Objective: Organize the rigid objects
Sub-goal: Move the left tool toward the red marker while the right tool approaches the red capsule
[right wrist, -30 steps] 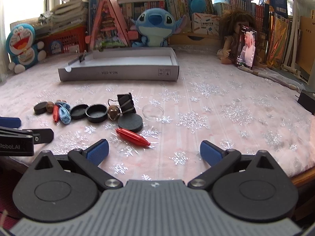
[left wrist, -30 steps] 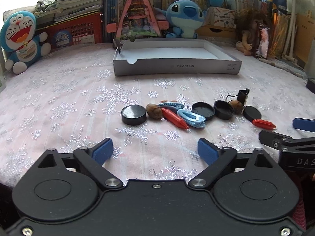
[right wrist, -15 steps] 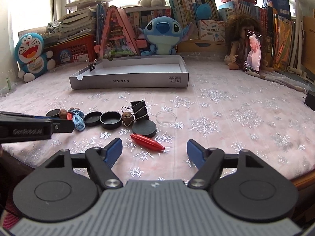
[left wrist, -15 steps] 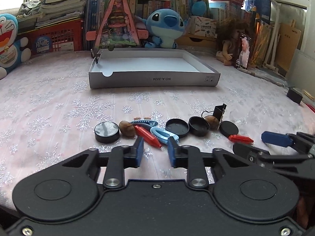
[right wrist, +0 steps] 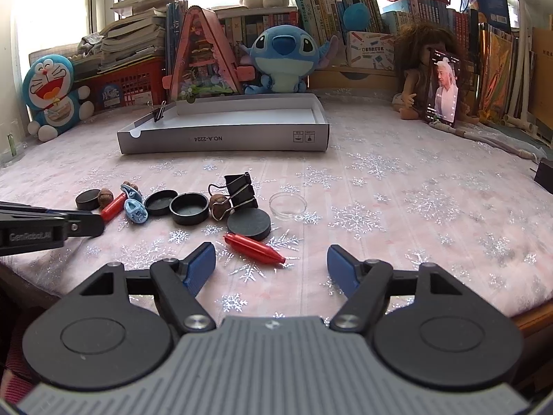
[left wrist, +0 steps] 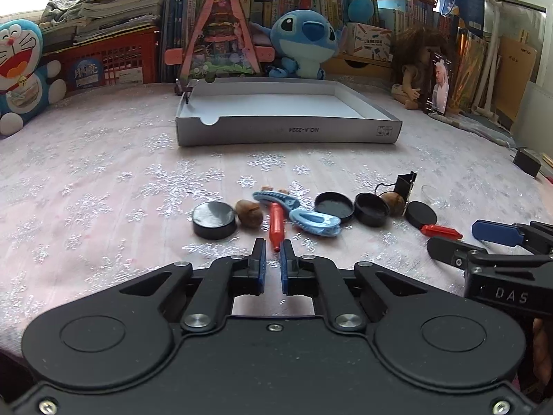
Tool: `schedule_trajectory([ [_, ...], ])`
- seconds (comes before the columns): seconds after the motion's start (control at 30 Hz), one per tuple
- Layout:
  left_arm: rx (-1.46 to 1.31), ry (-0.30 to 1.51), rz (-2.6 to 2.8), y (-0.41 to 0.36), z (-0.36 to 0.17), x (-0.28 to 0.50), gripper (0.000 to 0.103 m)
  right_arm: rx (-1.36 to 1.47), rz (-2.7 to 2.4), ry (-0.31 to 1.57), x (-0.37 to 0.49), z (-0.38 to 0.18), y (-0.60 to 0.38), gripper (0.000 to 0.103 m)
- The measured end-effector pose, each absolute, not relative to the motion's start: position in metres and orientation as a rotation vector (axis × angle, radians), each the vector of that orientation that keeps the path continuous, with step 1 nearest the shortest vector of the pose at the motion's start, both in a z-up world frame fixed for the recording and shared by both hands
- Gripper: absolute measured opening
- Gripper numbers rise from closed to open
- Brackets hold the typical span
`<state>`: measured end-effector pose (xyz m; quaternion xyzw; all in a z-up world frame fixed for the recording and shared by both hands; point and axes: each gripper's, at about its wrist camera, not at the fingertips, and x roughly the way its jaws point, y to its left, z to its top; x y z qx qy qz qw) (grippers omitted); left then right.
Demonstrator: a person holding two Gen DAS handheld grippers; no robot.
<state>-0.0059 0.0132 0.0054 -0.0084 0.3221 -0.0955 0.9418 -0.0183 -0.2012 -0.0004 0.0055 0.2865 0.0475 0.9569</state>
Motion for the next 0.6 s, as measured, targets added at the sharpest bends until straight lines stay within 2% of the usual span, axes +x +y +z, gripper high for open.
schedule_trajectory([
  [0.2, -0.036, 0.656, -0.172, 0.025, 0.007, -0.004, 0.008, 0.005, 0.097, 0.584, -0.017, -0.001, -0.199, 0.08],
  [0.37, -0.016, 0.629, -0.214, 0.011, 0.01, 0.001, 0.014, -0.003, 0.101, 0.585, -0.016, -0.001, -0.198, 0.08],
  [0.5, 0.006, 0.645, -0.217, -0.002, 0.003, 0.015, 0.014, -0.005, 0.102, 0.586, -0.016, -0.001, -0.198, 0.08],
  [0.6, 0.014, 0.637, -0.2, -0.006, 0.001, 0.018, 0.009, -0.005, 0.102, 0.586, -0.016, -0.001, -0.198, 0.08],
])
